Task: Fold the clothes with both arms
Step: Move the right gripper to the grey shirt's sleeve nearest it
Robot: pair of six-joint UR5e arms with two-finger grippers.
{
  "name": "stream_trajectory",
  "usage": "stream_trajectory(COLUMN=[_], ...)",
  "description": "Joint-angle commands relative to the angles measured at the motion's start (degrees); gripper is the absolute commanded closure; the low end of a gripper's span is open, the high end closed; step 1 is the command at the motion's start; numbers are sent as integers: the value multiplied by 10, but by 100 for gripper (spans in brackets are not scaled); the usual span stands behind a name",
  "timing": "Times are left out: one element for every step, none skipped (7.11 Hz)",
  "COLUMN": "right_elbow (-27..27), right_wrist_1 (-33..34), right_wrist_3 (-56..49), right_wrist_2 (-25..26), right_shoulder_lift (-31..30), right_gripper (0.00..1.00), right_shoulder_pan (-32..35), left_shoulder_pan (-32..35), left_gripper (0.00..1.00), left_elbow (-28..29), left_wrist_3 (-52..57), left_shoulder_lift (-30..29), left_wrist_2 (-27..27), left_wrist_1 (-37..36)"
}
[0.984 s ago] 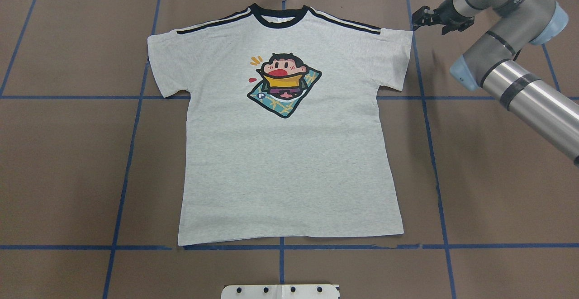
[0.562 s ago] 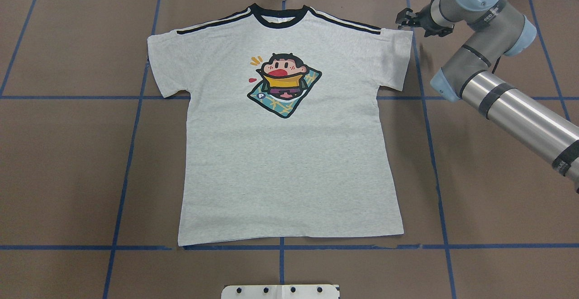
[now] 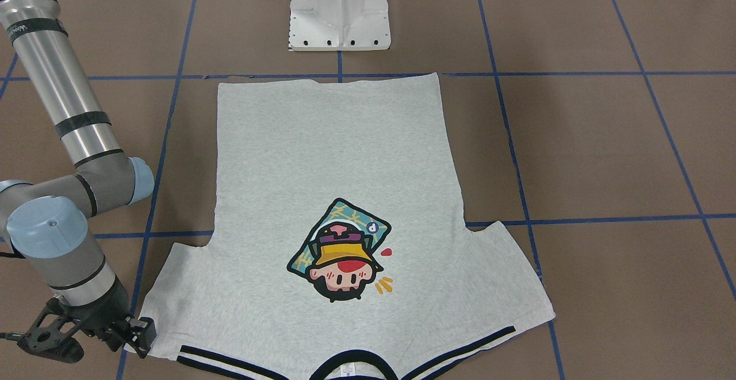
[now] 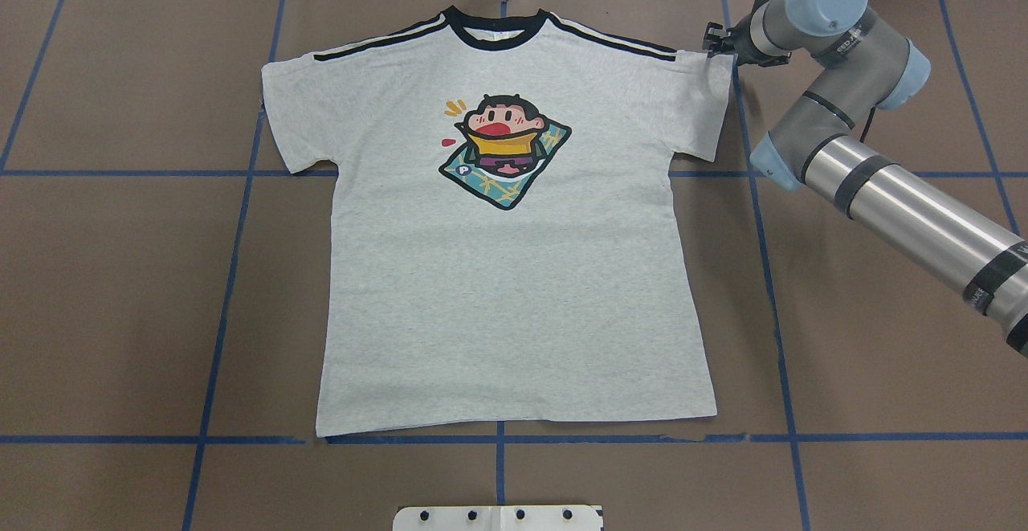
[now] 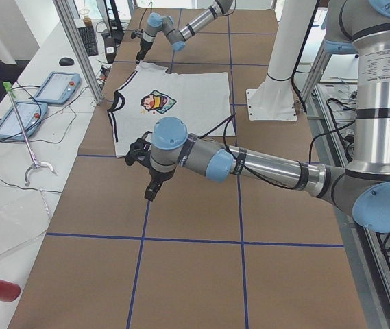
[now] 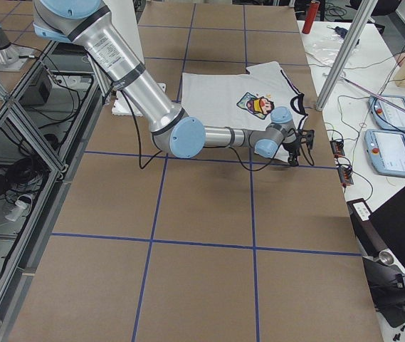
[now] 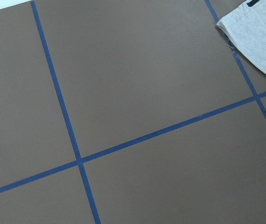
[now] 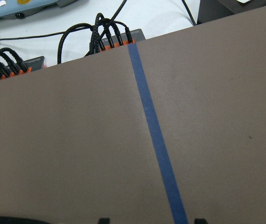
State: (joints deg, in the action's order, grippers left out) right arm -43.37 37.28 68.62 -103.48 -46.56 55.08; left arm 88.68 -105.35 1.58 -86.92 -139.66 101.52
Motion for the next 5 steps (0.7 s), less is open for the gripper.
stream_trajectory(right_elbow=[0, -6, -28, -56, -63], right_wrist_1=[0, -4, -3, 0, 5], right_wrist_3=[-2, -4, -2, 5, 13], right_wrist_2=[-1, -5, -38, -55, -92], right_shoulder_lift=[-2, -2, 2, 5, 27], right_gripper=[100, 100, 100, 100, 100], right_shoulder_pan=[-1, 0, 1, 0, -1], left_shoulder_pan=[0, 0, -1, -1, 0], left_gripper=[0, 0, 0, 0, 0], left_elbow=[0, 1, -1, -1, -1], left_wrist_3=[-1, -1, -2, -2, -3], left_shoulder_lift=[0, 0, 0, 0, 0], left_wrist_2=[0, 0, -1, -1, -1], left_wrist_1=[0, 0, 0, 0, 0])
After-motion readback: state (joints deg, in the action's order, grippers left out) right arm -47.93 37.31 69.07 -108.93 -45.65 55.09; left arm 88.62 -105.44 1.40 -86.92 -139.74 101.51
